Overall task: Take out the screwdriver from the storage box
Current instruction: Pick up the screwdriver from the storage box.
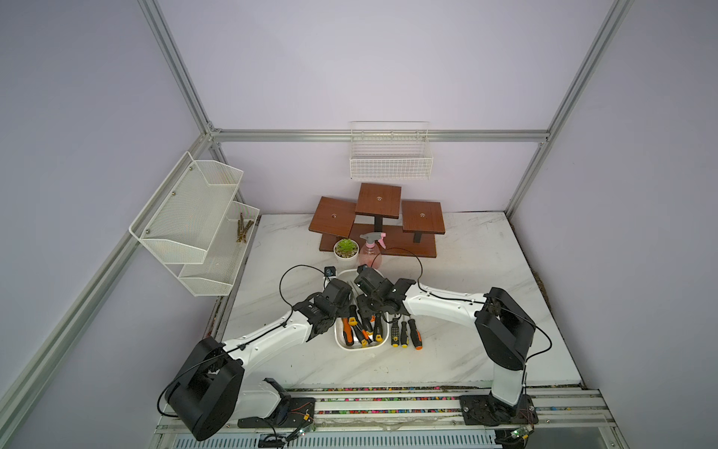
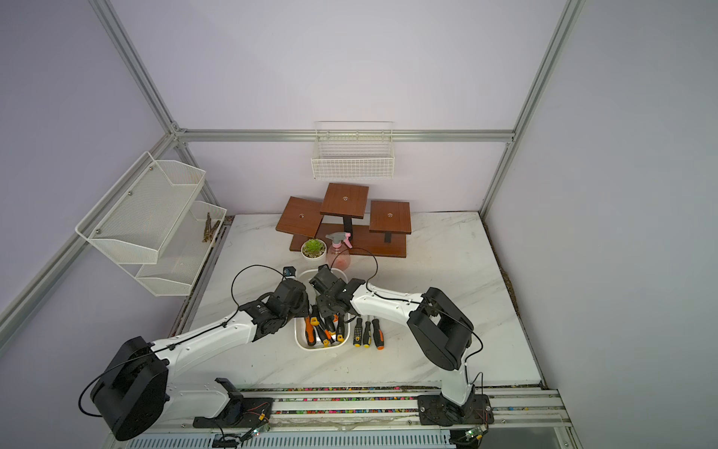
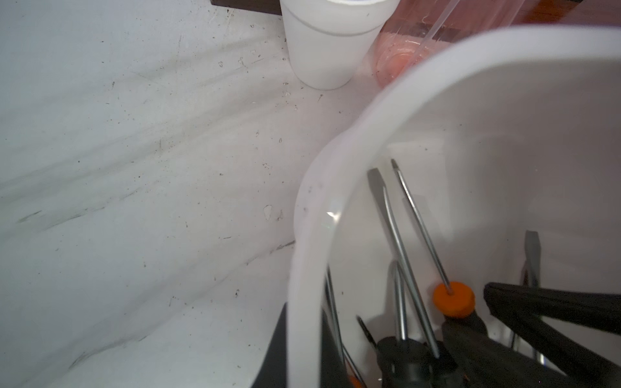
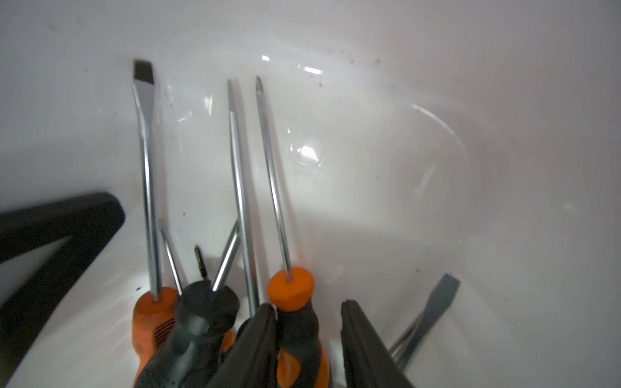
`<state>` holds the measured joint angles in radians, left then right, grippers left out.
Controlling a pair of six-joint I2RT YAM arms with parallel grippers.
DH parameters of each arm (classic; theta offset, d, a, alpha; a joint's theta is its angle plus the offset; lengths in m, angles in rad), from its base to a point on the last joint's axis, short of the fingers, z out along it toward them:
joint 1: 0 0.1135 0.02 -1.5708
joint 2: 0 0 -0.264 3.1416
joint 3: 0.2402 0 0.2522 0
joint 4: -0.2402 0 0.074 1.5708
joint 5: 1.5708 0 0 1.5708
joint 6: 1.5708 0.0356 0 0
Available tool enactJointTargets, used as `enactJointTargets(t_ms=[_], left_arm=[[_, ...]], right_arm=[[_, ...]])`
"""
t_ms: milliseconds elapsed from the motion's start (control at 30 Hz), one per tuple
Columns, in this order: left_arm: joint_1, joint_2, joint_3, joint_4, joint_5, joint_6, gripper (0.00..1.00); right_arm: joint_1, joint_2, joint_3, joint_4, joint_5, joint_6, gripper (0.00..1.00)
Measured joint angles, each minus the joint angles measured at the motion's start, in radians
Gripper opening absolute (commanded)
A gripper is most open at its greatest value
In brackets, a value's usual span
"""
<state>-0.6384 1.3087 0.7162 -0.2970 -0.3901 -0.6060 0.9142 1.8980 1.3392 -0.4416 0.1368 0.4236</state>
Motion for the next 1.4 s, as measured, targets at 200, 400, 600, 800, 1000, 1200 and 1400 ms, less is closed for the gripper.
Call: enactJointTargets(t_ms=[200,400,600,800,1000,1200,1400], left_arm=[[-0.003,0.000,0.000,-0.013,0.000,-0.002,0.00],[-0.003,0.000,0.000,-0.026,-0.008,-0.003,0.00],[-0.001,0.000,0.000,-0.034,-0.011,-0.003,0.00],[0.002,0.000,0.000,-0.039,-0.019,-0.003,0.00],[0.002,0.000,0.000,-0.043,-0.032,-0.003,0.00],[0.001,0.000,0.005,-0.030,-0.034,-0.003,0.00],[-0.004,0.000,0.018,-0.033,-0.035,-0.002,0.00]], right_arm=[[-0.006,0.035,0.023,0.004,0.001,-0.001,0.33],[-0.016,0.052,0.039,0.007,0.003,0.002,0.27],[-0.023,0.060,0.045,0.012,-0.012,0.017,0.17],[-0.026,0.064,0.045,0.026,-0.030,0.017,0.00],[-0.032,0.057,0.037,0.042,-0.056,0.024,0.00],[-0.040,0.014,0.008,0.066,-0.089,0.036,0.00],[-0.049,-0.031,-0.019,0.087,-0.123,0.047,0.00]])
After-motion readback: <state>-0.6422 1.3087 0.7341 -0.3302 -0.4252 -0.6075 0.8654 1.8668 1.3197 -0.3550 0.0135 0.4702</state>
